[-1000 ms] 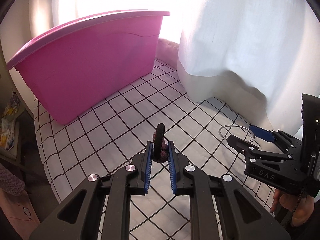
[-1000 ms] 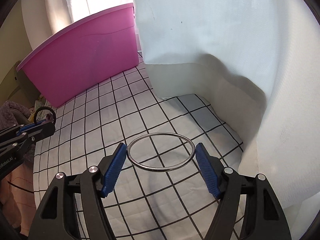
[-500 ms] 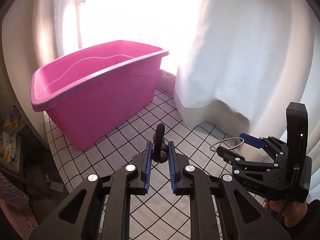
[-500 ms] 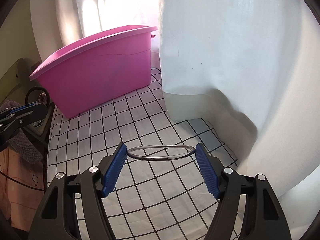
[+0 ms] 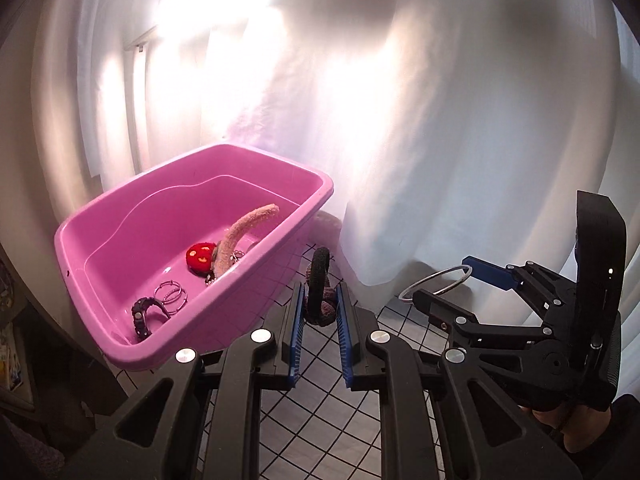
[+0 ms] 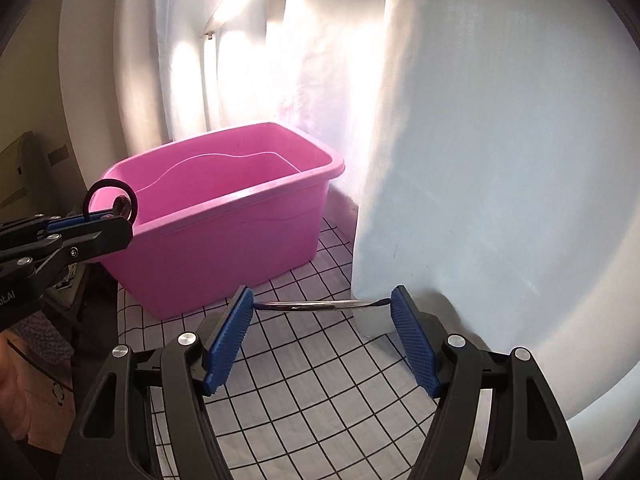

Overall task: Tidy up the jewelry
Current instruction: 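Carry the hair tie and ring with both tools over the tub, then open both tools to drop the hair tie and ring into the tub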

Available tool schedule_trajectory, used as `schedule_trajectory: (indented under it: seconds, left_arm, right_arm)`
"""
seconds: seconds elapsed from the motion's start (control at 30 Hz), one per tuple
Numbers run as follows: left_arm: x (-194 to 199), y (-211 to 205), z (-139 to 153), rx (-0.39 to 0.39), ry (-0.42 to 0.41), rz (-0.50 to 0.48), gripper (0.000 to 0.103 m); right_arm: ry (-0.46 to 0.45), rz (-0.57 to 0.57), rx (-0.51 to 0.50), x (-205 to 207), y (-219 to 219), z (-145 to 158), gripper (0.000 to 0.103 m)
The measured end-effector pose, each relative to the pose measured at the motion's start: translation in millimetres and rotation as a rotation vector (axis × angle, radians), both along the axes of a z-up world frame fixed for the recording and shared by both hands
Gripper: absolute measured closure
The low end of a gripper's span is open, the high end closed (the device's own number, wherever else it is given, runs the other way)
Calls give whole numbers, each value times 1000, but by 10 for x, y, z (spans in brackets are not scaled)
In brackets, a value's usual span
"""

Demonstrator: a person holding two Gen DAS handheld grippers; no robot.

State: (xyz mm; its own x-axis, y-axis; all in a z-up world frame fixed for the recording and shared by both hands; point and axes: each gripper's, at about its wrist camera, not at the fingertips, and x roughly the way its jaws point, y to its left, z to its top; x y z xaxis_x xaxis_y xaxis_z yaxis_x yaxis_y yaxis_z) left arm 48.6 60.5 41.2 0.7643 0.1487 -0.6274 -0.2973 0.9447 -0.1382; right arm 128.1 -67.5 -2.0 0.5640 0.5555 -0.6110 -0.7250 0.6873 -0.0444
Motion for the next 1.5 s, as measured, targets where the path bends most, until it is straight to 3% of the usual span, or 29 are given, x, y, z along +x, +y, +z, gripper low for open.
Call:
schedule_trajectory:
  seconds: [0.3, 0.6, 1.07, 1.5]
  left_arm:
    - [-3, 1067, 248, 38, -16, 73, 85]
    - [179, 1793, 139, 51, 41, 124, 85]
    - [569, 2208, -258, 38, 217, 183, 85]
    - [670, 2222, -433, 59, 290, 176, 81]
  right_arm:
    - [-59, 48, 66, -25, 929, 524, 35]
    - [-6, 86, 62, 263, 1674, 540, 35]
    - [74, 62, -64, 597, 2207, 177, 35]
    - [119, 30, -103, 691, 2298, 44, 34]
